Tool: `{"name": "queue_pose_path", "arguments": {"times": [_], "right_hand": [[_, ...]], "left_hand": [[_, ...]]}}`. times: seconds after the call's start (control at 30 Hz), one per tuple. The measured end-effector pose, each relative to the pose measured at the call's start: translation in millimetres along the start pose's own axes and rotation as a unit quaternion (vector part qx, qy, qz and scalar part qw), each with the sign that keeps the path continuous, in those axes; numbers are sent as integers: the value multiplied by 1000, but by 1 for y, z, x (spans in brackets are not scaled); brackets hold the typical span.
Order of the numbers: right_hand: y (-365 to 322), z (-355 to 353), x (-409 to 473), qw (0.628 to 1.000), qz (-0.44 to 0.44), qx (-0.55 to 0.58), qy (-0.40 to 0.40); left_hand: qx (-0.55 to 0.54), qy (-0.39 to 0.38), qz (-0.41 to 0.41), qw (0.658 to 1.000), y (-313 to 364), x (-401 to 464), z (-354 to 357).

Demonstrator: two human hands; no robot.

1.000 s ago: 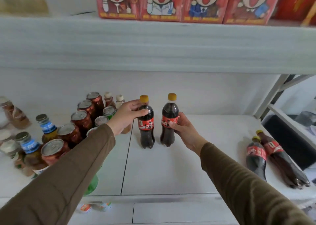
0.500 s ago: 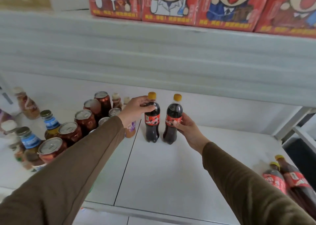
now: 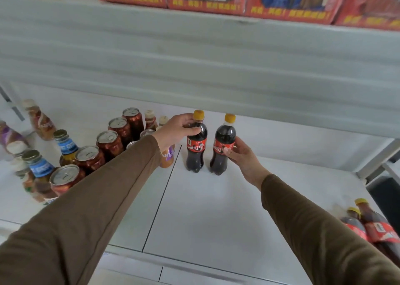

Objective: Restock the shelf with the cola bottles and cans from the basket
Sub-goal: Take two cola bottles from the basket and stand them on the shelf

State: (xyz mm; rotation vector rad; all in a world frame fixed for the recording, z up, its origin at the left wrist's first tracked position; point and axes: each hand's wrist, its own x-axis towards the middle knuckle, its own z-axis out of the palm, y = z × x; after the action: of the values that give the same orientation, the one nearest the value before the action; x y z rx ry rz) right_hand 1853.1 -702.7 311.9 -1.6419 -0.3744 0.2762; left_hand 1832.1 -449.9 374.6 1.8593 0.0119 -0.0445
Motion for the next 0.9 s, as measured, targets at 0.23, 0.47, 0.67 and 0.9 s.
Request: {"name": "queue_pose_path", "arguments": {"times": [0.23,0.47,0.67,0.9], "right_hand": [[6,-2,-2,1000,3,-6,14],[-1,7,-8,999,27,-10,28],[-9,18,-25,996,49,-27,74],[-13,29,-68,969,4,-183,168]], "left_hand": [[0,-10,4,1000,0,-2,0],[-10,1,21,1000,-3,-13,5],[21,4,25,999,0,-40,13],[152,125,44,980,4,-96,30]]}}
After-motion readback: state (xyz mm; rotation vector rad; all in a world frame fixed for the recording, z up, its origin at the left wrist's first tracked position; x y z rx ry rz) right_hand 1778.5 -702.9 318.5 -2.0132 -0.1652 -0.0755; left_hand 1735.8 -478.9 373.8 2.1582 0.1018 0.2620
